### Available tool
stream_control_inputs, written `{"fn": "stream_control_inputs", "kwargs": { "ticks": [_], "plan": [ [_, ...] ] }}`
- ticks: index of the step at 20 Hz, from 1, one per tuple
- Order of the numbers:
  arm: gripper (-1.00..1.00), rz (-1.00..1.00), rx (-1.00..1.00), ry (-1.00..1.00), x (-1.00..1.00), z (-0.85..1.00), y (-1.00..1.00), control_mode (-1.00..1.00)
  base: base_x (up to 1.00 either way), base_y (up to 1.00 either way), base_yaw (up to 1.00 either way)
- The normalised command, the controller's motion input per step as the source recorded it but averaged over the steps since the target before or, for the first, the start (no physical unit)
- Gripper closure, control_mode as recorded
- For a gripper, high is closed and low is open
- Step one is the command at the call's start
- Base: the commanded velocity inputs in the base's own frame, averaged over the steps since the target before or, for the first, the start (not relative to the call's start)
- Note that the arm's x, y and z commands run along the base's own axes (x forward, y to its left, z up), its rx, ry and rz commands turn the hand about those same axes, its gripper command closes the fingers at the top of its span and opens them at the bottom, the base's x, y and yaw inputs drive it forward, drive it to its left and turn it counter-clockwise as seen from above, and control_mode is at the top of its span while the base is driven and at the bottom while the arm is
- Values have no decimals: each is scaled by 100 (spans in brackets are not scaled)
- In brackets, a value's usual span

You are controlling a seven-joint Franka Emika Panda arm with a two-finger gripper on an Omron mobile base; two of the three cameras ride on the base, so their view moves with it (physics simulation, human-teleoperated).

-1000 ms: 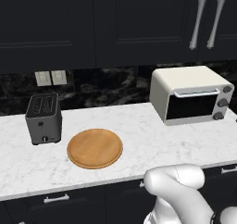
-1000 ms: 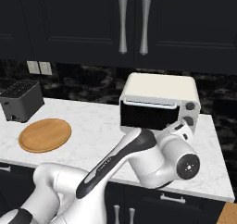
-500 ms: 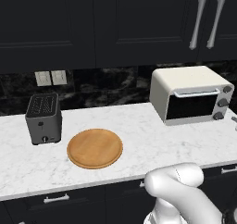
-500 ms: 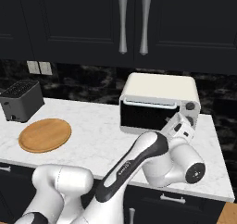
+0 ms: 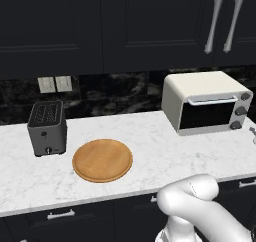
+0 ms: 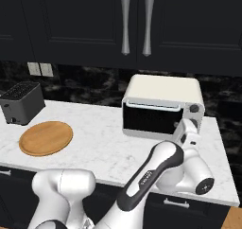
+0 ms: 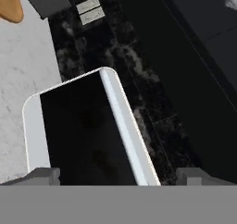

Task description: Pick up the kebab skewer and baguette bread, and place them inside the toaster oven. Close the toaster oven door and start by setting the timer.

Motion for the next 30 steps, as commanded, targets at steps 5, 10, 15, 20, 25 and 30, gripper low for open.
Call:
{"fn": "stream_control_inputs", "kwargs": {
  "ticks": [5,10,15,20,25,30],
  "plan": [
    [-100,-1,-26,-16,39,-6,-1,-100,0,0,0],
    [-100,0,-19,-2,36,0,-16,-100,0,0,0],
    [-100,-2,-12,-2,26,0,-23,-100,0,0,0],
    [-100,-7,-3,-3,22,-10,-2,-100,0,0,0],
    [-100,-8,-2,-4,24,-27,0,-100,0,0,0],
    [-100,-6,-1,-1,30,-26,0,-100,0,0,0]
  ]
}}
